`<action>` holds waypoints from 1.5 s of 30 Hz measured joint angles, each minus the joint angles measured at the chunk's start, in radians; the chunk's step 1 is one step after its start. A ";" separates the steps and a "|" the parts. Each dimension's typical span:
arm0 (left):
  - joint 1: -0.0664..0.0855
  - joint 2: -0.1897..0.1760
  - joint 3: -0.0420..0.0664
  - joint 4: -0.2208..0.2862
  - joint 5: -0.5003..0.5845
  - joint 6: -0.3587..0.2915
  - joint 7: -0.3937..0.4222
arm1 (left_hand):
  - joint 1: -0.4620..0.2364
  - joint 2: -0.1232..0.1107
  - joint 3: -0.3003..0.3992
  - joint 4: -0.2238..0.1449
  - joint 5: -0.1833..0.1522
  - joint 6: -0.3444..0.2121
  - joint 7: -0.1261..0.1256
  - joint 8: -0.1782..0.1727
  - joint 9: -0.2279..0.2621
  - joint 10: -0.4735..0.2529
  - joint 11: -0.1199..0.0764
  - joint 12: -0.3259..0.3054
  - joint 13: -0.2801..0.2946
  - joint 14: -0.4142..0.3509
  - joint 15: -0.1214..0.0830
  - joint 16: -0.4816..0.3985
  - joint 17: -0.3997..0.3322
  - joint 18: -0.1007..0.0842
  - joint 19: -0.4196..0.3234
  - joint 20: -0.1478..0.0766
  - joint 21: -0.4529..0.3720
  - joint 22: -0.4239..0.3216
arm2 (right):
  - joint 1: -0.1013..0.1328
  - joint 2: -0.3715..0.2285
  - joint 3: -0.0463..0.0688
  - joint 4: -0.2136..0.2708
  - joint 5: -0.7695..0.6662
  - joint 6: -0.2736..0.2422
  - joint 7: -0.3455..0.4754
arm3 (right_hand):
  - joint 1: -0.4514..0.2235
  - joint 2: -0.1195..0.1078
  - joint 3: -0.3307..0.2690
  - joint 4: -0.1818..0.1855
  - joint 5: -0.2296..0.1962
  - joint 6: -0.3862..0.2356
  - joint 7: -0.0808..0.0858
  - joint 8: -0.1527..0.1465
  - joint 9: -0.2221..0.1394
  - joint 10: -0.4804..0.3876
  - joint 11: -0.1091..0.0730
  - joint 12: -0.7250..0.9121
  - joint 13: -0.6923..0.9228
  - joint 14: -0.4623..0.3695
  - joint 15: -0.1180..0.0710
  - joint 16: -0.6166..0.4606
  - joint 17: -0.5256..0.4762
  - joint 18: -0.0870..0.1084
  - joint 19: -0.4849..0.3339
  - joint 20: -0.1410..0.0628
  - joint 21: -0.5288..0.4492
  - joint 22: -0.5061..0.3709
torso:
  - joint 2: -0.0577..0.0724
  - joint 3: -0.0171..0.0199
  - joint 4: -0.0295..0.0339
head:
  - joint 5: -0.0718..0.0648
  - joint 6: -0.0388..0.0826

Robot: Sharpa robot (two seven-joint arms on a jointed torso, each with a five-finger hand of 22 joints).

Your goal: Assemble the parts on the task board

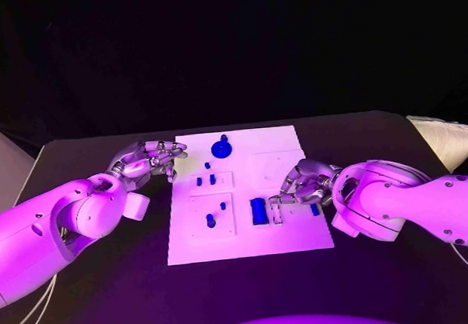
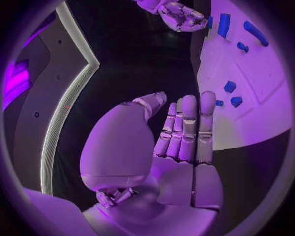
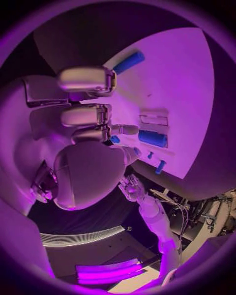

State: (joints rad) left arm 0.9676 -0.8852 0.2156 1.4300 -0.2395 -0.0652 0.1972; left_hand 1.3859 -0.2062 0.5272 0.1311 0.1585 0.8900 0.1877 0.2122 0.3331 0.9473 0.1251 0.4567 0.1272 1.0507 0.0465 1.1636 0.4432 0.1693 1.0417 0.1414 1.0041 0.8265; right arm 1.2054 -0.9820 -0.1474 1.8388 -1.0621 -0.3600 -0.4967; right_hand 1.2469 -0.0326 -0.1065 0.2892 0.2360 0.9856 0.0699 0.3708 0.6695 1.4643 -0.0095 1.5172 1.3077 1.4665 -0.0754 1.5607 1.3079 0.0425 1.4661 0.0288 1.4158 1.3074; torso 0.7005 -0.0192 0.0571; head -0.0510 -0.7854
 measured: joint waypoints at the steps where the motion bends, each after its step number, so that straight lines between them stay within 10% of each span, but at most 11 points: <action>1: 0.000 0.000 0.000 0.000 0.000 0.000 0.000 | 0.000 0.000 0.000 0.000 0.000 0.000 0.000 0.000 0.000 0.000 0.000 0.000 0.000 0.000 0.000 0.000 0.000 0.000 0.000 0.000 0.000 0.000 | 0.004 -0.008 0.000 -0.003 0.003 -0.001 0.004 | 0.008 0.000 -0.001 0.000 -0.004 -0.005 0.003 -0.007 -0.004 0.000 0.000 0.002 0.000 0.000 0.000 0.000 0.000 0.000 0.000 0.000 0.000 0.000 | 0.000 0.0000 -0.0001 | -0.001 0.000; 8: 0.000 0.002 0.000 -0.001 0.000 0.000 0.001 | 0.000 0.000 0.000 0.000 0.000 0.000 0.000 0.000 0.001 0.000 0.000 0.000 0.000 0.000 0.000 0.000 0.002 0.000 -0.004 0.004 0.000 -0.001 | 0.018 -0.065 0.001 -0.042 0.009 0.025 0.013 | 0.124 0.000 0.022 -0.004 -0.112 -0.014 0.025 -0.084 -0.061 0.003 0.018 0.006 0.001 -0.002 0.013 0.000 0.000 0.000 0.000 0.011 0.006 0.000 | -0.001 -0.0018 0.0005 | -0.012 0.005; 23: -0.004 -0.001 0.000 0.018 0.000 -0.001 0.002 | 0.000 0.000 0.000 0.000 0.000 0.000 0.000 0.000 0.001 0.000 0.000 0.000 0.000 0.000 0.000 0.000 0.002 0.000 -0.003 0.004 -0.001 -0.002 | 0.015 -0.121 -0.004 -0.048 -0.116 0.155 -0.079 | 0.121 -0.021 0.035 0.002 -0.108 0.051 0.009 -0.089 -0.083 0.003 0.018 0.010 0.001 -0.002 0.013 0.004 0.000 0.000 0.000 0.011 0.017 0.001 | 0.001 -0.0018 0.0012 | -0.034 0.007; 45: -0.005 -0.005 0.000 0.018 -0.013 -0.001 0.003 | 0.000 0.000 -0.006 0.006 0.000 0.000 0.000 0.000 0.001 0.000 0.000 0.000 0.000 0.000 0.000 -0.004 0.003 0.000 -0.003 0.004 -0.004 -0.003 | -0.026 -0.064 -0.006 -0.066 -0.203 0.164 -0.160 | 0.016 -0.068 0.067 0.003 -0.079 0.082 -0.003 -0.084 -0.082 0.004 0.011 0.010 0.000 -0.002 0.013 0.004 0.000 0.001 0.000 0.011 0.017 0.000 | 0.003 -0.0009 0.0023 | -0.031 0.002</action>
State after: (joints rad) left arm 0.9626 -0.8902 0.2156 1.4482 -0.2524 -0.0657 0.2000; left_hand 1.3859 -0.2062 0.5215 0.1367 0.1585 0.8900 0.1877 0.2122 0.3337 0.9473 0.1251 0.4567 0.1272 1.0507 0.0465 1.1598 0.4458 0.1693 1.0383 0.1449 0.9999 0.8238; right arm 1.1796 -1.0458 -0.1533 1.7724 -1.2653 -0.1956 -0.6565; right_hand 1.2631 -0.1003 -0.0395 0.2926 0.1570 1.0672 0.0664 0.2866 0.5873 1.4679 0.0010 1.5273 1.3081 1.4648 -0.0626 1.5645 1.3076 0.0431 1.4660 0.0400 1.4329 1.3078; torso 0.7033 -0.0200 0.0594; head -0.0816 -0.7829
